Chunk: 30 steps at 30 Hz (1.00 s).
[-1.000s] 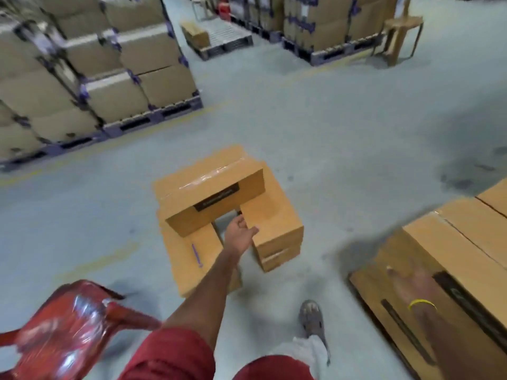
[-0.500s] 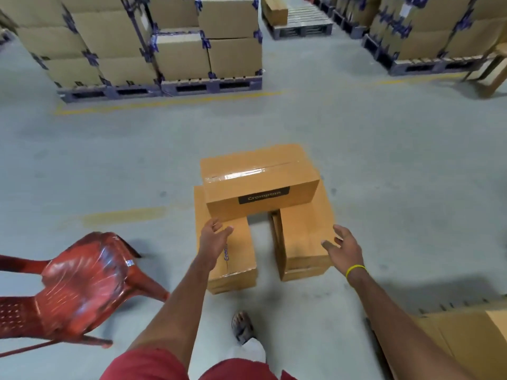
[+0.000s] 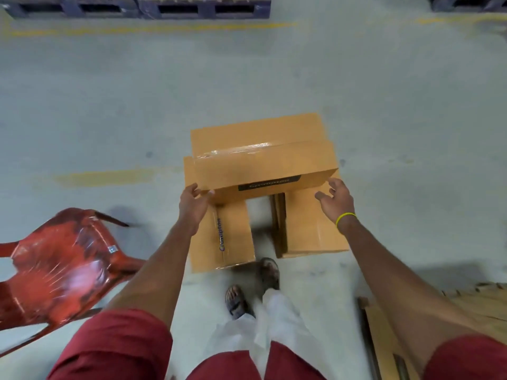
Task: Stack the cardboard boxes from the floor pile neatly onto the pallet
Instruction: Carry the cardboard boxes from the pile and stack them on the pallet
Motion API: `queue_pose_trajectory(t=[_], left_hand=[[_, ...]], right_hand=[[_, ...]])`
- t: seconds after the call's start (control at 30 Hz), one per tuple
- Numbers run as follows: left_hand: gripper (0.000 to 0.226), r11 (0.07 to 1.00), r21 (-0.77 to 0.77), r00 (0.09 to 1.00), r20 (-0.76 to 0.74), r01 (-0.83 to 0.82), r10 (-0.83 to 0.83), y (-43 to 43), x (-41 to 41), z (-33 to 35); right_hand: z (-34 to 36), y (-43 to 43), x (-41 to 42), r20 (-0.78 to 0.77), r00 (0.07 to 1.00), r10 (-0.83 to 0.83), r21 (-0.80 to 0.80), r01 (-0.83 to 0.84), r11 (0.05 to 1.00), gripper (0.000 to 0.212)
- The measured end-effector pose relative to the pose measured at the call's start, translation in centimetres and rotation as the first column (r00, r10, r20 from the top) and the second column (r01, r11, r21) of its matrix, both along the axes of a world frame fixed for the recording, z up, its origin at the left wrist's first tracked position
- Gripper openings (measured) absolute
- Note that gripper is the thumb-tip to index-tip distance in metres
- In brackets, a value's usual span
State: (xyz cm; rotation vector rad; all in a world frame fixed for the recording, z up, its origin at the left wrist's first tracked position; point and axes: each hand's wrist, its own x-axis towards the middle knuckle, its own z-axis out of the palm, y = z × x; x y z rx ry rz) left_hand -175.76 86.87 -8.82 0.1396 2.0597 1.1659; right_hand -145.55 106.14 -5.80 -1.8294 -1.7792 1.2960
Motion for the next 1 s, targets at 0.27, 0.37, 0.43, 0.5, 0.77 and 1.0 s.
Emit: queue_pose_trajectory(t=[0.27,0.37,0.43,0.5,0.77,1.0], left_hand=[[0.074,0.990,-0.122,0.989,-0.138,-0.065,0.048,7.1,-5.0,-7.6],[0.079,0.982,-0.164,0.979,-0.193,-0.095,0.063,9.1,-6.0,-10.8],[0.082,0.976,-0.183,0.982,-0.168,-0.115,0.084,9.9,-6.6,-12.7],[0.087,0.975,-0.189,0.991,-0.094,-0.114,0.097,10.0,-7.1,-14.3],[0.099,0.987,-0.163,1.000,0.001,0.005,-0.005,6.9,-7.3,-12.3],[0.064,0.983,-0.134,0.991,-0.026,0.124,-0.128,3.8,-4.0,-3.9]], right_hand=[[-8.9,13.4,-3.8,0.064,0.987,-0.145,0.059,0.141,0.988,0.062],[-12.9,17.6,-4.5,0.092,0.974,-0.207,0.068,0.202,0.977,0.062],[-15.0,19.1,-4.7,0.099,0.971,-0.218,0.032,0.216,0.976,0.067],[-16.7,19.8,-5.0,0.087,0.970,-0.228,0.001,0.229,0.973,0.074],[-13.7,18.3,-1.9,0.048,0.969,-0.244,0.003,0.244,0.970,0.054],[-4.9,8.9,6.8,0.009,0.910,-0.415,-0.005,0.415,0.910,0.069]])
